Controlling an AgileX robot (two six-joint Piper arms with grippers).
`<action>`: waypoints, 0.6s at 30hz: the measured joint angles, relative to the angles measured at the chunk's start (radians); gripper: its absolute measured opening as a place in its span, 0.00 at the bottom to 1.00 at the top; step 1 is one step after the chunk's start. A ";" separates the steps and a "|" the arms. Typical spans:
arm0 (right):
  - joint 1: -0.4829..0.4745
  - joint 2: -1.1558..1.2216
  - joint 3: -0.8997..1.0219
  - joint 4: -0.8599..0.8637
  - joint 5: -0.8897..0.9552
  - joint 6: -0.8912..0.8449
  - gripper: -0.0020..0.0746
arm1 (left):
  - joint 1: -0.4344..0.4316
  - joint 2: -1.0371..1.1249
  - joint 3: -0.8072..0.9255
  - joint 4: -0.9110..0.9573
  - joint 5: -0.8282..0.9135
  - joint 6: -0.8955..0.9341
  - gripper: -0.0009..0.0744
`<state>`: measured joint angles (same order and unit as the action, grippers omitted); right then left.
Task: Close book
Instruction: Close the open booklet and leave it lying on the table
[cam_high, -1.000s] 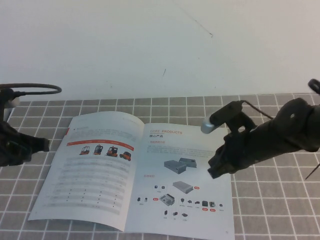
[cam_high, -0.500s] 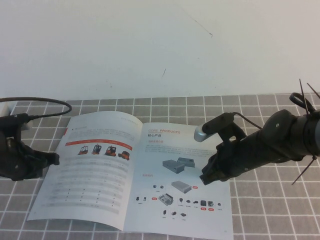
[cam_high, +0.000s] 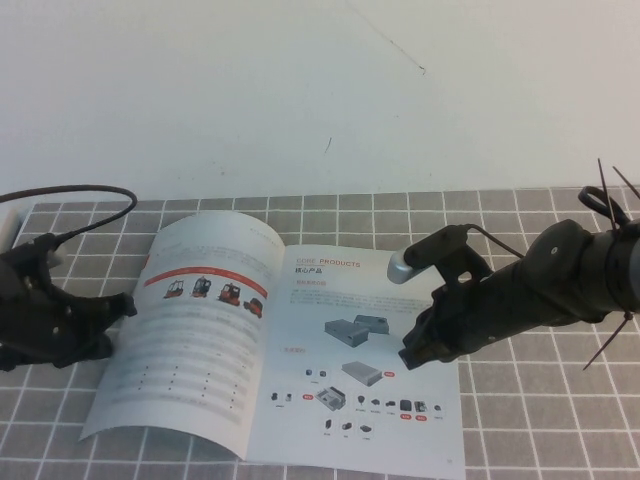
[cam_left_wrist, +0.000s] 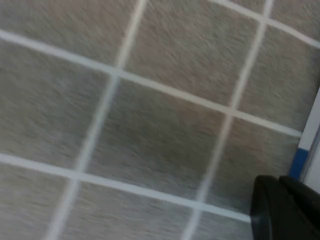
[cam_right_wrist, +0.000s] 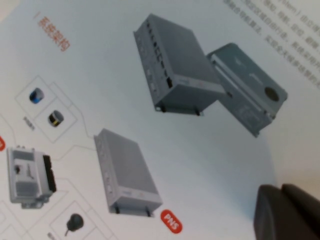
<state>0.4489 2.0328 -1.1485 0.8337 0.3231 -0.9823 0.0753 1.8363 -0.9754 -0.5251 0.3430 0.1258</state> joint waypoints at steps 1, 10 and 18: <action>0.000 0.002 0.000 0.002 0.000 0.000 0.02 | 0.000 0.000 0.000 -0.049 0.012 0.028 0.01; 0.000 0.004 0.000 0.012 -0.005 -0.003 0.02 | -0.128 0.005 0.000 -0.841 0.204 0.720 0.01; 0.000 -0.012 0.002 0.010 -0.007 -0.029 0.02 | -0.173 0.003 0.000 -1.156 0.428 1.017 0.01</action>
<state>0.4489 2.0210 -1.1467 0.8438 0.3160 -1.0109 -0.0979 1.8395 -0.9754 -1.6809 0.7714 1.1430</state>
